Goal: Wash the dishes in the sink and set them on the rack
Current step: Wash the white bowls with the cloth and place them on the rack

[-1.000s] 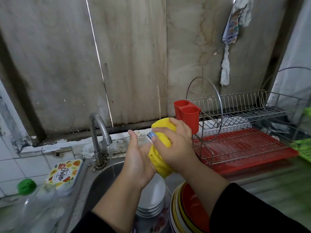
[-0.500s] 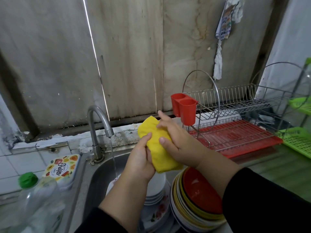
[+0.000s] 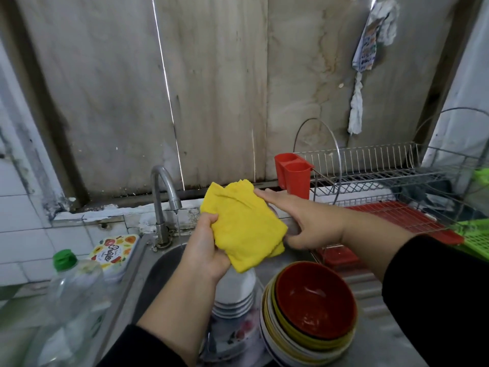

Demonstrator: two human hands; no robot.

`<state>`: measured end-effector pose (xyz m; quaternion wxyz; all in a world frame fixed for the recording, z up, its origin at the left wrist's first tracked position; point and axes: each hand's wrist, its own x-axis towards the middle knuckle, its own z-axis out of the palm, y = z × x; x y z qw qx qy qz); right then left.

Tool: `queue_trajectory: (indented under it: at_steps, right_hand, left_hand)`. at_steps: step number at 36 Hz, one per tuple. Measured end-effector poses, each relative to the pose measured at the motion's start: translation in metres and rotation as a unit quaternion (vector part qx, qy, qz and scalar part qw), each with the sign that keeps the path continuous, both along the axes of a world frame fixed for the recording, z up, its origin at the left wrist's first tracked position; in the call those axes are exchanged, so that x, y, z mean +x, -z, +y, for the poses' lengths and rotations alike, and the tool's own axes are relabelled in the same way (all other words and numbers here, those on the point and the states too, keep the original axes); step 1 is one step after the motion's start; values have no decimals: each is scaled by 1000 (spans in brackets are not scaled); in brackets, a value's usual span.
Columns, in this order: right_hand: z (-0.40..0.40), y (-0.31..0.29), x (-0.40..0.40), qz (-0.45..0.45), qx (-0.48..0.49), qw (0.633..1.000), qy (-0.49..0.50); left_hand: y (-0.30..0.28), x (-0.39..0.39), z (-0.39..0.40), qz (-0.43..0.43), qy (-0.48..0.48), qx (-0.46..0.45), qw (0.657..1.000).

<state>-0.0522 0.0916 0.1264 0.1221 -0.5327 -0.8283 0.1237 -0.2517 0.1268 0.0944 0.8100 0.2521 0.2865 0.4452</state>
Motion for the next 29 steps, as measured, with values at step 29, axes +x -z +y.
queue_trajectory:
  at_steps: [29]
  right_hand:
    - [-50,50,127,69,174,982,-37]
  left_hand:
    - [9,108,-76,219,-240,-17,945]
